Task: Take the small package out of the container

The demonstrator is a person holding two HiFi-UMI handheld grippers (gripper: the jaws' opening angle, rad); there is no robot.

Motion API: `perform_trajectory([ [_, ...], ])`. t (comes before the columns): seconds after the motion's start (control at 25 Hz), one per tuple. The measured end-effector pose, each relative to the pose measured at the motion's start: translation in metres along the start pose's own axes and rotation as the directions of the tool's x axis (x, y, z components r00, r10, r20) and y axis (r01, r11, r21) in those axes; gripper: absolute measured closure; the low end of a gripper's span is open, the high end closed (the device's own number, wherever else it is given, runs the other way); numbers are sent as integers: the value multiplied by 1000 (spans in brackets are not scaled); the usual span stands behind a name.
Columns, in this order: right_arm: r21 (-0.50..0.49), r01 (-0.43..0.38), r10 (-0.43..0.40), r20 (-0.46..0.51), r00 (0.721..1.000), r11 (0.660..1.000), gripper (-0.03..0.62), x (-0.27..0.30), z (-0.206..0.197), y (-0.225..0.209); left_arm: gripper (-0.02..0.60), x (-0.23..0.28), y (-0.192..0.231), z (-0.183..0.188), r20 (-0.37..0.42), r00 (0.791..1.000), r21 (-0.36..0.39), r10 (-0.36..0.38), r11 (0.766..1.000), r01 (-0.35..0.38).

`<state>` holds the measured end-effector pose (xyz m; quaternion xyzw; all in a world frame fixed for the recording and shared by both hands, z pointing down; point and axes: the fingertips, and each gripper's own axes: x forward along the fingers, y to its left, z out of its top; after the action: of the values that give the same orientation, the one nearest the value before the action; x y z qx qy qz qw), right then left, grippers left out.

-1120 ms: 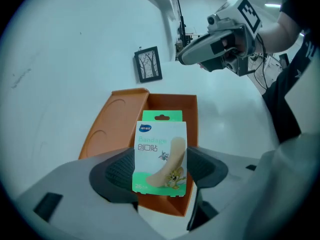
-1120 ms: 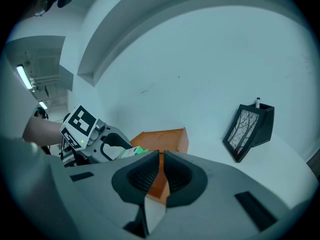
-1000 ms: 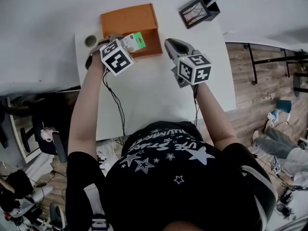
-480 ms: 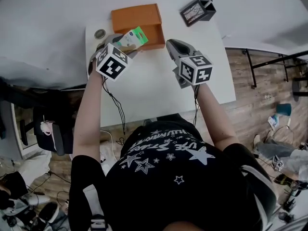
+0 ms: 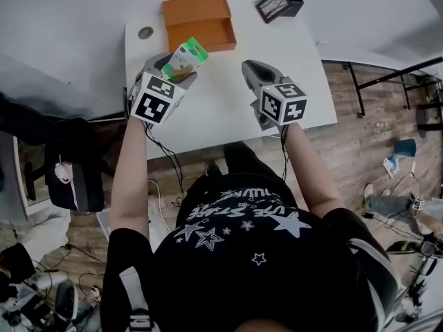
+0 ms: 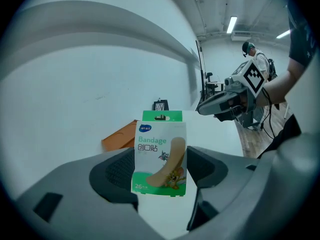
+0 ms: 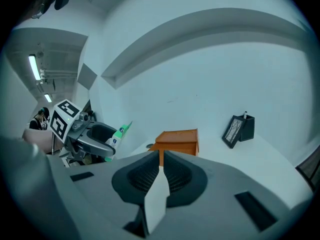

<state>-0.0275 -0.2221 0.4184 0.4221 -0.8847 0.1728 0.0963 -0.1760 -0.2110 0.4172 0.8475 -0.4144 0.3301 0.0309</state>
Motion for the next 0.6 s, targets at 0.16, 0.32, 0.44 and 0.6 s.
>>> perform_trajectory([
  [0.16, -7, 3, -3, -3, 1000, 1000, 537, -11, -8, 2, 232, -12, -10, -6, 37, 999, -80, 15, 997, -12],
  [0.32, -10, -3, 3, -20, 1000, 1000, 537, -18, -16, -2, 232, -16, -18, -8, 52, 998, -155, 23, 988, -15],
  [0.44, -9, -15, 14, -25, 1000, 1000, 537, -21, -18, -3, 232, -18, -27, -11, 52, 998, -185, 33, 983, -23],
  [0.6, -16, -33, 33, -14, 999, 999, 537, -37, -20, 0, 232, -29, -45, -12, 63, 996, -235, 61, 971, -44],
])
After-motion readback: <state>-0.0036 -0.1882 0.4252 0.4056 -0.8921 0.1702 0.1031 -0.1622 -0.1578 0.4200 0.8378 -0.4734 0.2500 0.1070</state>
